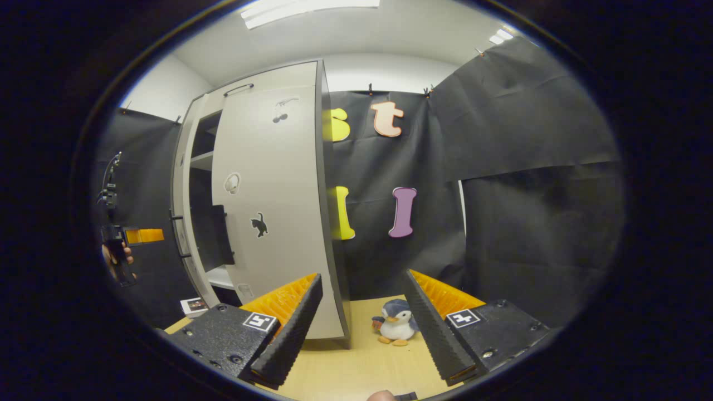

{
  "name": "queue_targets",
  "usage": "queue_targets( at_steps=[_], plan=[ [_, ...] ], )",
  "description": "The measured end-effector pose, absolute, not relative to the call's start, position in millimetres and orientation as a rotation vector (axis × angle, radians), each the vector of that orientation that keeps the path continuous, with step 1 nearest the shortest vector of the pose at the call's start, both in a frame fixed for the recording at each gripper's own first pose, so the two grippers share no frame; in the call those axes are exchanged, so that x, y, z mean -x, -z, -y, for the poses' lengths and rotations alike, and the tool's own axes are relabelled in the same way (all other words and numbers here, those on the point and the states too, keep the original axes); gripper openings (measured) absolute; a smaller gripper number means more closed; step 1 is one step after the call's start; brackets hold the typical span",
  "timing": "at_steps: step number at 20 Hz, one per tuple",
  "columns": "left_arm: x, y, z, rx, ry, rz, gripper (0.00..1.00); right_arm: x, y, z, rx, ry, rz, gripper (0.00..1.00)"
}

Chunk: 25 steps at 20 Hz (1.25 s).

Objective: Grasp the bottle in the cabinet with the left hand and place it on the coaster, then close the right door with the right hand and the left door with the left hand.

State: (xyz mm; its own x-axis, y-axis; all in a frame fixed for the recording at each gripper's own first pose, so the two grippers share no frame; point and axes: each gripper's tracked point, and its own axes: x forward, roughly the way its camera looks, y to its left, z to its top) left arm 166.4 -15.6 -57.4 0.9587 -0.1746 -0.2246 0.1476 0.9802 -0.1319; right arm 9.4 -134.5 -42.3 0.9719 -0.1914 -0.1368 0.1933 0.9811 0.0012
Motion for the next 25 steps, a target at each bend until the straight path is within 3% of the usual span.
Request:
queue_targets(
  at_steps=[3, 4, 5, 7, 9, 10, 12, 13, 15, 17, 20, 21, 22, 24, 25],
  plan=[
    [-163, 45, 25, 0.091, 0.179, -0.218, 1.00, -9, 24, 120, 0.004, 0.167, -0.099, 0.96],
    [-160, 39, 29, 0.087, 0.183, -0.204, 0.90, -12, 15, 115, 0.006, 0.152, -0.078, 0.96],
    [-158, 32, 31, 0.081, 0.187, -0.189, 1.00, -15, 7, 111, 0.007, 0.140, -0.055, 0.96],
    [-151, 14, 33, 0.064, 0.186, -0.157, 1.00, -17, -12, 106, 0.004, 0.143, -0.005, 0.96],
    [-145, -5, 28, 0.035, 0.172, -0.123, 0.91, -21, -31, 95, 0.001, 0.120, 0.039, 0.95],
    [-142, -13, 25, 0.027, 0.162, -0.110, 1.00, -23, -38, 89, 0.008, 0.111, 0.050, 0.96],
    [-134, -33, 23, 0.028, 0.158, -0.068, 1.00, -26, -54, 82, 0.023, 0.102, 0.075, 0.96],
    [-130, -42, 17, 0.027, 0.146, -0.052, 0.91, -27, -61, 78, 0.024, 0.095, 0.088, 0.96],
    [-125, -53, -2, 0.010, 0.087, -0.031, 1.00, -33, -71, 73, 0.032, 0.092, 0.114, 0.92],
    [-116, -59, -9, 0.027, 0.070, -0.017, 1.00, -36, -72, 69, 0.041, 0.091, 0.105, 0.96],
    [-103, -73, -17, 0.048, 0.056, 0.008, 1.00, -38, -84, 61, 0.041, 0.076, 0.111, 0.96],
    [-98, -79, -18, 0.040, 0.050, 0.022, 1.00, -38, -88, 59, 0.043, 0.072, 0.120, 0.92],
    [-94, -85, -17, 0.027, 0.044, 0.038, 0.92, -39, -93, 56, 0.048, 0.063, 0.128, 0.92],
    [-95, -98, -22, -0.014, 0.038, 0.058, 1.00, -36, -101, 49, 0.067, 0.054, 0.142, 0.96],
    [-95, -101, -20, -0.033, 0.045, 0.063, 0.96, -35, -105, 47, 0.080, 0.055, 0.150, 0.92]
  ],
)
